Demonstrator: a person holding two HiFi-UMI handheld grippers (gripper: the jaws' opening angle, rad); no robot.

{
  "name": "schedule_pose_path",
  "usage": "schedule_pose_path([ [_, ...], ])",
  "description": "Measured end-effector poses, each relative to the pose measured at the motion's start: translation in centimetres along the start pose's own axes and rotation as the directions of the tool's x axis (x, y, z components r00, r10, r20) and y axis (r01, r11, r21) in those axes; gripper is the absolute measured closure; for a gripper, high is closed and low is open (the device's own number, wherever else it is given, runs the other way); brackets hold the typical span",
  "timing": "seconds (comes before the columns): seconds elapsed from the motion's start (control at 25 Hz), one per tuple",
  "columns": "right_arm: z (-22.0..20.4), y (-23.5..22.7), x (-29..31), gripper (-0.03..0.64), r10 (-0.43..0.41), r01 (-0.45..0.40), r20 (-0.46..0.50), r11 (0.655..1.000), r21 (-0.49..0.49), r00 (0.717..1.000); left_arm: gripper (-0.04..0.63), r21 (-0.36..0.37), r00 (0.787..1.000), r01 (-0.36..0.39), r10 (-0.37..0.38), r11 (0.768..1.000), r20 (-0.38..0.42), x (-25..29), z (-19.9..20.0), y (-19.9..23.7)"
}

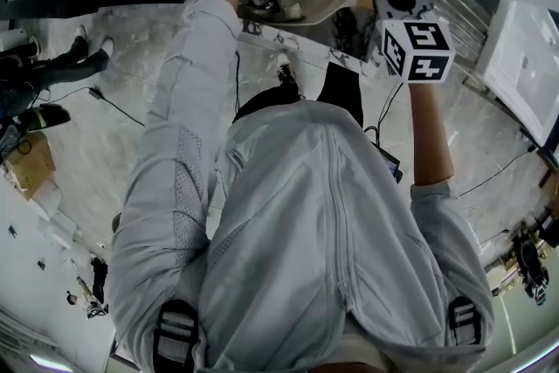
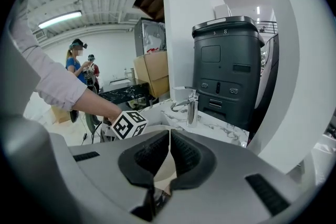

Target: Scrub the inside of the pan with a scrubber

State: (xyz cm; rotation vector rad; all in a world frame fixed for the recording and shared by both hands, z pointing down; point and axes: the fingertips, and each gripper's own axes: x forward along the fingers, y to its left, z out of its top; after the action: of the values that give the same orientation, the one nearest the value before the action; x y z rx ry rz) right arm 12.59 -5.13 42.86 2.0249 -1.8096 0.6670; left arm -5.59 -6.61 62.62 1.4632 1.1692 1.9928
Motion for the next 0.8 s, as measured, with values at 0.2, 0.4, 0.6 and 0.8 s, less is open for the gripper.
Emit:
schedule_pose_path([
  [0.2, 0.3, -0.5, 0.7, 0.581, 0.005, -0.005, -0.012, 1.0, -0.022, 1.0, 0.534, -0.045, 0.96, -0.23, 0.218, 0.972, -0.177, -0.3, -1.9, 5.0],
  [0.4, 0.4, -1.6, 1.6, 0.581, 0.012, -0.012, -0.025, 1.0, -0.021, 1.0, 0.534, -0.07, 0.884, -0.448, 0.43, 0.891, -0.183, -1.8, -1.3, 10.2],
  [0.6, 0.0, -2.3, 2.7, 0.581, 0.034, -0.036, -0.057, 0.999, -0.03, 0.998, 0.534, -0.133, 0.772, -0.636, 0.624, 0.76, -0.12, -4.8, 0.1, 15.1],
  [0.8, 0.0, -2.8, 3.7, 0.581, 0.051, -0.055, -0.085, 0.997, -0.046, 0.995, 0.532, -0.263, 0.631, -0.716, 0.761, 0.646, 0.15, -9.2, 4.2, 17.9],
])
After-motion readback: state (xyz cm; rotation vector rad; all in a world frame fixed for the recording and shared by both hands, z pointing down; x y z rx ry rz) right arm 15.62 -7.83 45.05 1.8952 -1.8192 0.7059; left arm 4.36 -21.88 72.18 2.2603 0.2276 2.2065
